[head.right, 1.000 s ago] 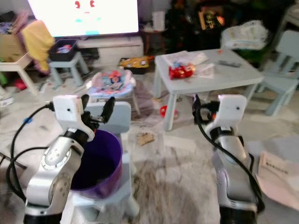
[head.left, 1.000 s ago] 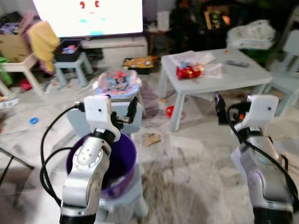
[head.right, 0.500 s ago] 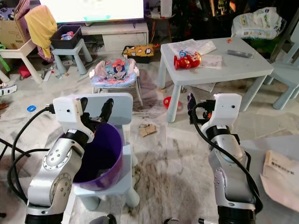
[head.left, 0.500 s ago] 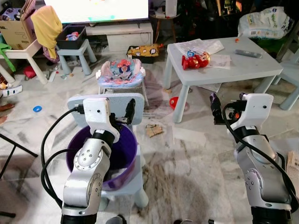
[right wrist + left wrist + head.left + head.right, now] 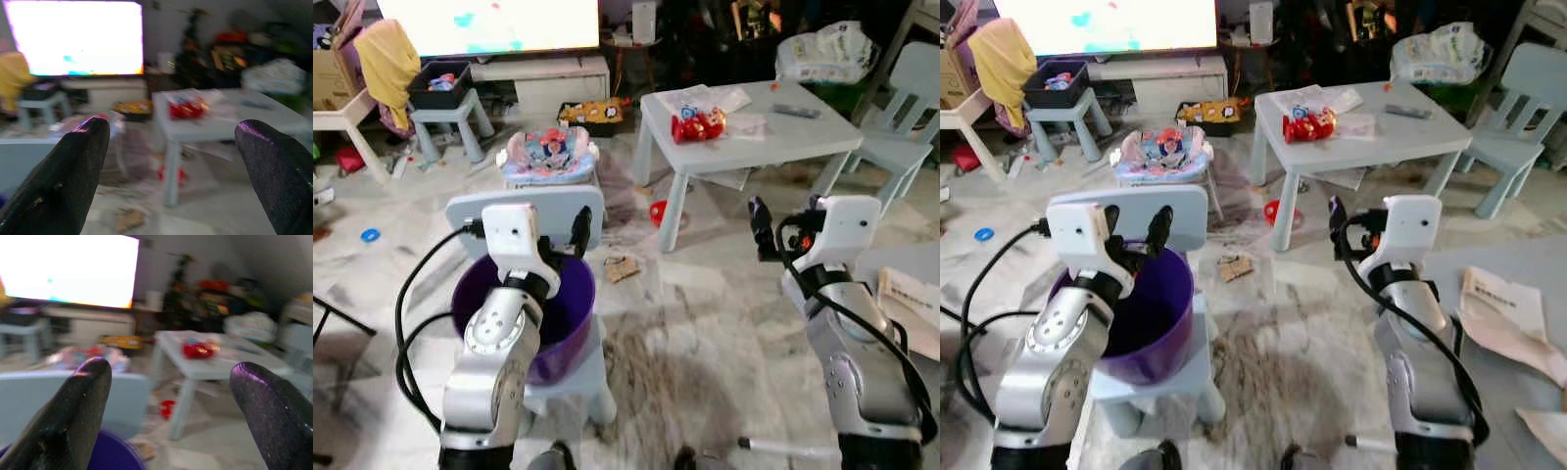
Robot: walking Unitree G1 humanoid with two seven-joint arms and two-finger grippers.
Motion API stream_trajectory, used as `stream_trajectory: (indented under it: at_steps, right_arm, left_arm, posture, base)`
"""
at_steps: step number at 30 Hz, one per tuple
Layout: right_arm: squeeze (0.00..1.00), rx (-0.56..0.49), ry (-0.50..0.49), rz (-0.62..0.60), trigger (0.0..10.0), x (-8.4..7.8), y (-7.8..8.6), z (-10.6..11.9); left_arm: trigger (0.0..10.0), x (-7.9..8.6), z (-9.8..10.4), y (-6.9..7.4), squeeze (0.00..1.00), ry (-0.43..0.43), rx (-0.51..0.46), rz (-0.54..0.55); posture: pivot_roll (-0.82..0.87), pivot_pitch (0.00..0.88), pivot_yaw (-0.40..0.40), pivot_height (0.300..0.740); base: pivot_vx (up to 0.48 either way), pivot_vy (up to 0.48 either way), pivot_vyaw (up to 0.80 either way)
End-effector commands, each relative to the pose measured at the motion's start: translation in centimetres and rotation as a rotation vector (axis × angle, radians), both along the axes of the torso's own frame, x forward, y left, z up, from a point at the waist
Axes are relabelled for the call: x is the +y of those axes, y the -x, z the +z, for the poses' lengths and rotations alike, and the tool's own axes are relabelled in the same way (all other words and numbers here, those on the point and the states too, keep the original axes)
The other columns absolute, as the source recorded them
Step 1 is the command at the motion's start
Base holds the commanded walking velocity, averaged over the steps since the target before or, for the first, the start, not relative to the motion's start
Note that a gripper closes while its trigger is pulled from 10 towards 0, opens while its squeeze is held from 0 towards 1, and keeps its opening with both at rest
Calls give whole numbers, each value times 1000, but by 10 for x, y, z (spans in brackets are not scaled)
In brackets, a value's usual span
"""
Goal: Picking trash to rubbish bin
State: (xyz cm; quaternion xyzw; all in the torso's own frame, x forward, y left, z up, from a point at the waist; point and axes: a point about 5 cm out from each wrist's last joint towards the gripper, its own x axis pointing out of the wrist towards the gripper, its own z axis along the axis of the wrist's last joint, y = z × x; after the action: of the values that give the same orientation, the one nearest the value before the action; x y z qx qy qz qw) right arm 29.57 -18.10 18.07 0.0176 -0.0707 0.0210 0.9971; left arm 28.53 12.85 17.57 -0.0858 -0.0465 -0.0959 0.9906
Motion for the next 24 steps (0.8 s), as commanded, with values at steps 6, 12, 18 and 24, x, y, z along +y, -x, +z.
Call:
stream_trajectory:
  at_steps: [6,12,18,24]
  right_arm:
    - [0,14,-17,-1,10000,-2,0,-3]
    - [0,13,-18,0,10000,-1,-1,-3]
    - [0,12,-18,2,10000,-1,-2,-3]
    - [0,10,-18,2,10000,0,-2,-3]
  left_arm:
    - [10000,0,-3,0,0,-2,16,3]
    - [10000,0,-3,-1,0,-4,15,1]
    - [10000,0,-3,-1,0,-5,15,0]
    - [10000,0,-3,-1,0,-6,16,-4]
  posture:
    - [-8,68,1,740]
    - [-6,65,0,740]
    - [-5,62,2,740]
    - [-5,62,2,740]
  base:
    - [-292,0,0]
    - [-296,0,0]
    - [-298,0,0]
    - [-299,0,0]
